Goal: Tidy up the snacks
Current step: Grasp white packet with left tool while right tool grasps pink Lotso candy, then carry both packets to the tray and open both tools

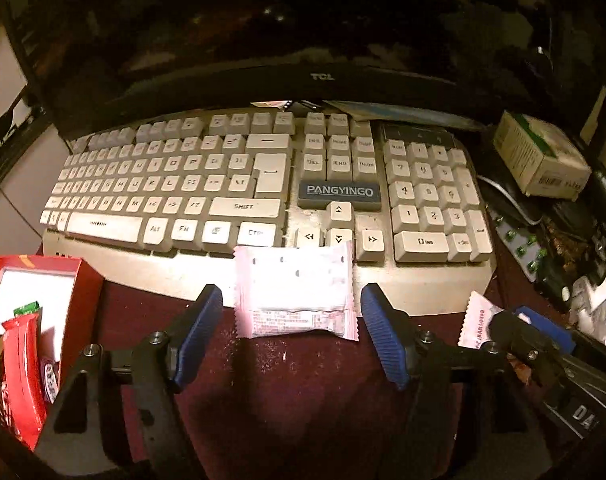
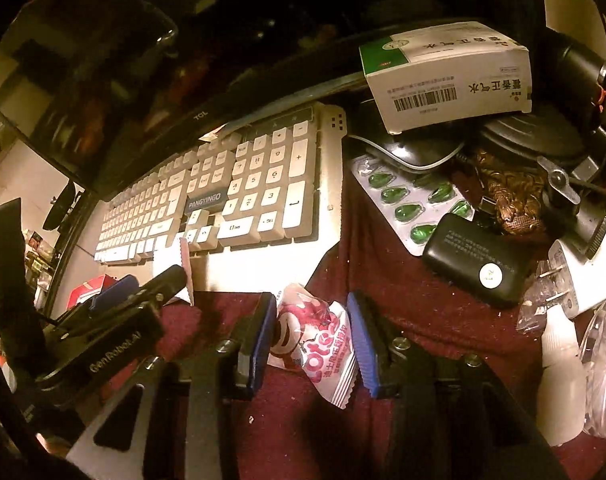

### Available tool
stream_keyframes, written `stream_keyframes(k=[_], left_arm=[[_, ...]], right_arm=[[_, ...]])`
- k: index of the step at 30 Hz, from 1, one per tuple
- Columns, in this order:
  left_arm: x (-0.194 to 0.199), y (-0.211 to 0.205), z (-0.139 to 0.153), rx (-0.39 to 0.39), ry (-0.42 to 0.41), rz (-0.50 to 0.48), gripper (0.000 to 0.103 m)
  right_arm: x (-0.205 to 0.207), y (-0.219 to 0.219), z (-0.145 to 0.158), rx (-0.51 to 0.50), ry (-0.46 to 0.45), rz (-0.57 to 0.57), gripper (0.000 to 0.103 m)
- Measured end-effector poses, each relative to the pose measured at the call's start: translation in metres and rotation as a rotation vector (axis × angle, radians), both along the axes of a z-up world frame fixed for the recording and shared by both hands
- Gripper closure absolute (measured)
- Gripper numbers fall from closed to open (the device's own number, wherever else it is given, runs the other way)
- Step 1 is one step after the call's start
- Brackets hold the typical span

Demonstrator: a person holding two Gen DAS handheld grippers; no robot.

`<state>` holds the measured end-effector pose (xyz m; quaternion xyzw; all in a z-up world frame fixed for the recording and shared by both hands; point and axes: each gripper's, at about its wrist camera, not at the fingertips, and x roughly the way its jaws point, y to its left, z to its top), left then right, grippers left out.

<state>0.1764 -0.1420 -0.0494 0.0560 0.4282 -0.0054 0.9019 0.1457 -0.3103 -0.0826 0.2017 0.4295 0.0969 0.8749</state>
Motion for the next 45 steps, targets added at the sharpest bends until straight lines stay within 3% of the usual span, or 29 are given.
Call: stream_keyframes(k=[6, 11, 13, 18, 22, 23, 26, 31, 38, 45], left_arm=[[0.014, 0.012, -0.015, -0.046, 0.035, 0.011, 0.031], [0.017, 0.022, -0.021, -0.098, 0.023, -0.023, 0.033], [0.016, 0.024, -0.022, -0.091, 0.010, -0.036, 0.038], [0.013, 0.024, -0.024, -0.096, -0.001, -0.060, 0.047], [0.012, 0.026, -0.020, -0.117, -0.002, -0.078, 0.054], [0.012, 0.026, -0.020, -0.119, -0.002, -0.080, 0.055], [0.010, 0.030, -0.019, -0.137, -0.002, -0.077, 0.059], [0.005, 0.029, -0.014, -0.150, -0.016, -0.091, 0.060], [-0.013, 0.022, 0.005, -0.135, -0.084, -0.131, 0.060], [-0.043, 0.027, 0.034, -0.122, -0.189, -0.147, 0.060]], right_arm=[[0.002, 0.004, 0.001, -0.019, 0.006, 0.020, 0.060], [0.000, 0.005, 0.004, 0.008, 0.033, 0.101, 0.034], [-0.003, 0.011, 0.006, -0.027, 0.034, 0.135, 0.027], [-0.009, 0.039, 0.006, -0.213, -0.004, 0.183, 0.025], [-0.015, 0.064, 0.001, -0.416, -0.046, 0.199, 0.040], [-0.015, 0.064, 0.000, -0.419, -0.055, 0.203, 0.055], [-0.014, 0.055, 0.001, -0.360, -0.047, 0.196, 0.063], [-0.014, 0.041, 0.005, -0.295, -0.050, 0.156, 0.064], [-0.021, 0.014, 0.029, -0.118, -0.165, 0.091, 0.064], [-0.020, -0.001, 0.038, -0.110, -0.221, -0.012, 0.064]])
